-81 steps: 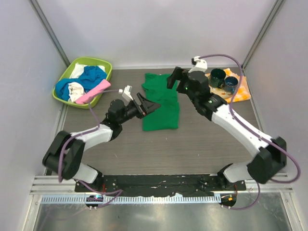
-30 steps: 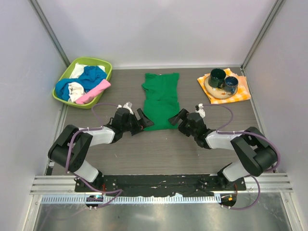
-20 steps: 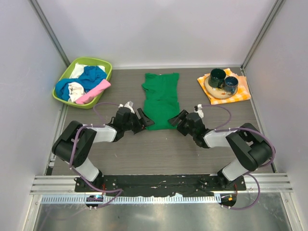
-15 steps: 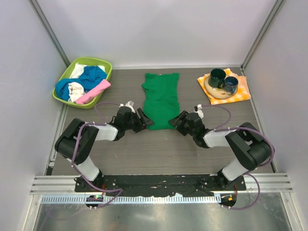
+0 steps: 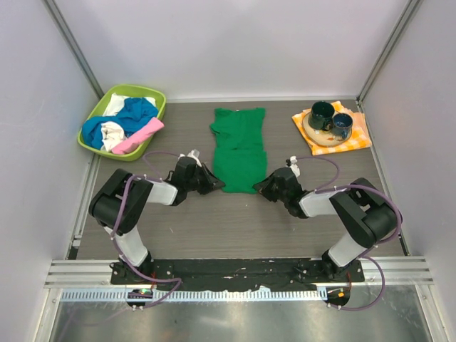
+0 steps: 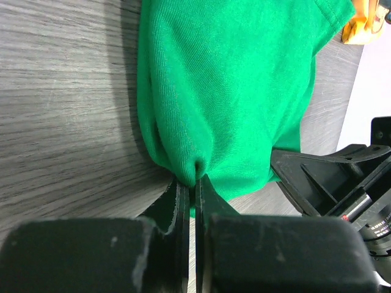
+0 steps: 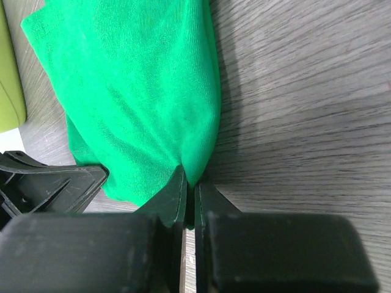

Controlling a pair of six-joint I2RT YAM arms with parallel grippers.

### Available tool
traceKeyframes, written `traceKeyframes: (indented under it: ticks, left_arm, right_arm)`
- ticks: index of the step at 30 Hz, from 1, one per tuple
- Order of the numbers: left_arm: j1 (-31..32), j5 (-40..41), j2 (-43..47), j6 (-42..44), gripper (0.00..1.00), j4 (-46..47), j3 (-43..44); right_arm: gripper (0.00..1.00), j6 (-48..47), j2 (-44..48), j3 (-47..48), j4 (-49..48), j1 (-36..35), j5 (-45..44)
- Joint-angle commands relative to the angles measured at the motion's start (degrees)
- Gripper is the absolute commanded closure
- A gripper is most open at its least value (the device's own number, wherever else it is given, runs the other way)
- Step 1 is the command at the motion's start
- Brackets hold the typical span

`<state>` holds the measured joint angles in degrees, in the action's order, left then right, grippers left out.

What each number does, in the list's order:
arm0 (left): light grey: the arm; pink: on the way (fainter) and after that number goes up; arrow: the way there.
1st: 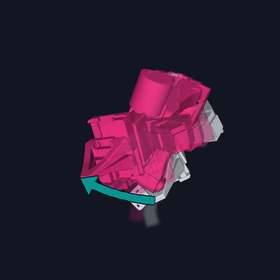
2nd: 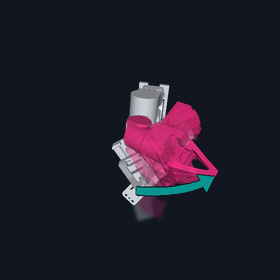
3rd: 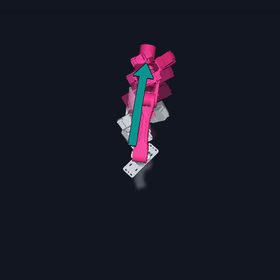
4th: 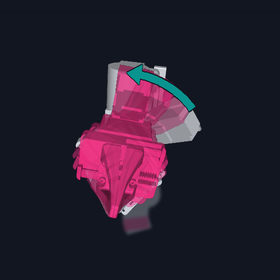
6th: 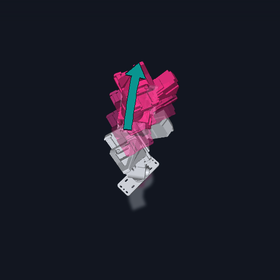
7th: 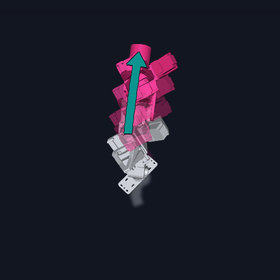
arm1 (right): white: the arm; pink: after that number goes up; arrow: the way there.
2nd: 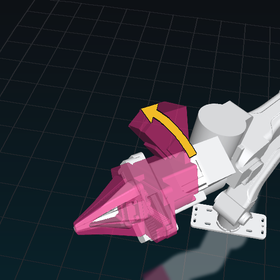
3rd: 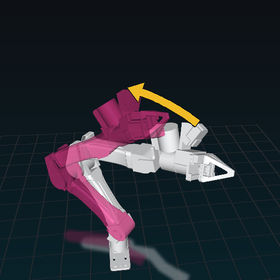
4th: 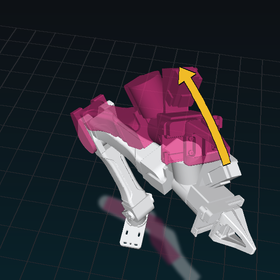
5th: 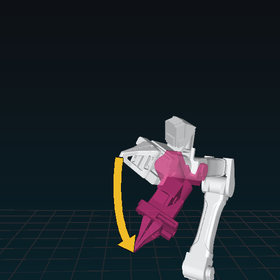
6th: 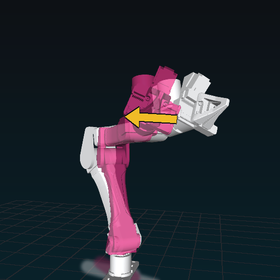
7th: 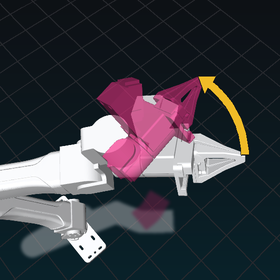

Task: Fold and stack the t-shirts

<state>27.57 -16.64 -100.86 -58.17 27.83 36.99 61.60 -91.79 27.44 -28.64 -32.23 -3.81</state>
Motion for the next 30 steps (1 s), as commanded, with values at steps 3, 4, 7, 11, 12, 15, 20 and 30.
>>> traceKeyframes:
  ticks: [3, 4, 7, 11, 12, 15, 20, 30]
  left_arm:
    - [0.2, 2.1, 2.2, 2.2, 1.00, -8.8, -3.4]
    - [0.5, 2.3, 3.6, 2.1, 1.00, -8.9, -4.9]
    - [1.8, 3.4, 10.0, 1.7, 1.00, -11.0, -8.1]
    - [5.4, 7.1, 19.3, -0.1, 1.00, -15.0, -12.9]
    - [6.4, 7.8, 21.1, -0.7, 1.00, -16.1, -14.0]
    - [11.3, 12.1, 29.4, -3.7, 1.00, -18.5, -17.8]
    - [19.0, 18.9, 44.6, -8.1, 1.00, -27.2, -22.1]
    - [21.6, 27.8, 57.0, -5.7, 1.00, -44.0, -13.7]
  right_arm:
    - [0.99, -2.7, 1.3, -1.2, 6.8, -0.4, -0.5]
    - [0.99, -2.8, 2.3, -1.6, 7.8, -0.8, -0.7]
    - [0.99, -3.7, 6.7, -3.1, 11.6, -3.7, -2.6]
    - [0.99, -3.3, 15.5, -4.9, 19.8, -11.1, -9.4]
    - [0.99, -2.9, 17.6, -5.4, 21.9, -13.3, -11.1]
    - [0.99, 1.2, 26.0, -7.5, 28.3, -21.1, -16.7]
    - [0.99, 9.1, 37.3, -9.6, 40.0, -31.3, -23.4]
    - [0.99, -0.8, 35.8, 4.0, 49.1, -37.6, -35.6]
